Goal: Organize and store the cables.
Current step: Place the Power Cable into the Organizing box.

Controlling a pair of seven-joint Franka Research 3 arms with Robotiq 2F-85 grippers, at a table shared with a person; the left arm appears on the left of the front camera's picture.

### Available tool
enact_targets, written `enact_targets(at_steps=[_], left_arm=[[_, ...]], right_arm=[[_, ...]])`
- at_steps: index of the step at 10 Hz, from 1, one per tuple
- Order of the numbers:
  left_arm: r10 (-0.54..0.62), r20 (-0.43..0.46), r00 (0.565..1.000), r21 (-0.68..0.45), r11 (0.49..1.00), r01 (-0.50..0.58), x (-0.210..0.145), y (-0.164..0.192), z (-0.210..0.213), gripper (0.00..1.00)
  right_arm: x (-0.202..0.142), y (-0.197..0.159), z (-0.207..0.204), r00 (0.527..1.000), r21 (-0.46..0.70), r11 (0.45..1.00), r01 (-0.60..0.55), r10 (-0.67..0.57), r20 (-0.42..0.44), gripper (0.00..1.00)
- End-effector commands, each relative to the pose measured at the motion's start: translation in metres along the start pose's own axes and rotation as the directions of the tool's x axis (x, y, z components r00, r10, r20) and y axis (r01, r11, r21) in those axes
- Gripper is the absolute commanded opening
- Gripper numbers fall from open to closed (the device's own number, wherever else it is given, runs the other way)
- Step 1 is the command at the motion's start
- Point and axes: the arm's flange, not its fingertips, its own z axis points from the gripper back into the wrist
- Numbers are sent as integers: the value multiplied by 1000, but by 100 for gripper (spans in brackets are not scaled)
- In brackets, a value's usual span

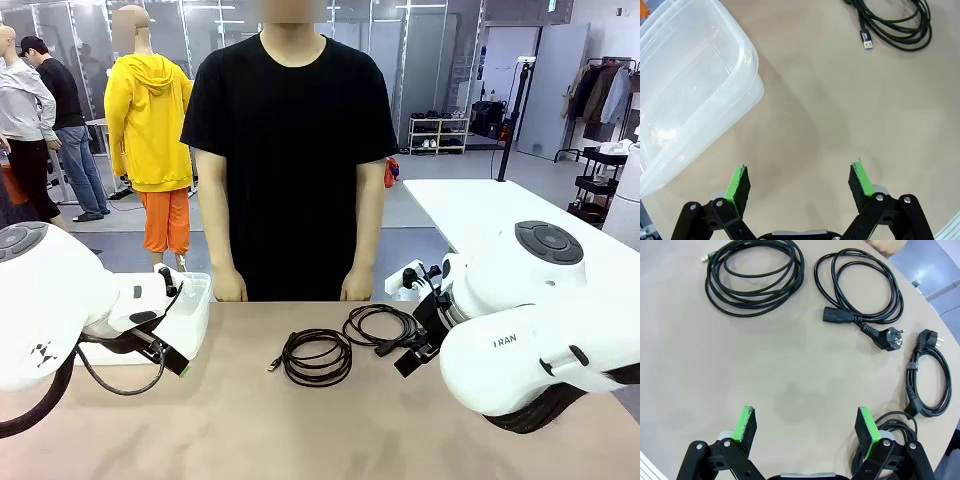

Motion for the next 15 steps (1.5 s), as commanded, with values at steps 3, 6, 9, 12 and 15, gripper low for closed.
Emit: enact_targets(at_steps=[3,6,9,12,15], left_arm=[[0,0,1000,0,1000,0,0,0,0,100],[0,0,1000,0,1000,0,0,0,0,100],[0,0,1000,0,1000,0,0,0,0,100],[-33,11,999,-2,999,33,11,7,15,100],[-56,34,998,-197,979,62,27,48,71,100]], right_arm=[[0,0,0,1000,0,1000,0,0,0,100],[0,0,0,1000,0,1000,0,0,0,100],[0,0,0,1000,0,1000,0,0,0,100],[8,-14,8,1000,8,1000,-9,9,4,100],[23,-70,51,997,64,997,-48,43,70,100]])
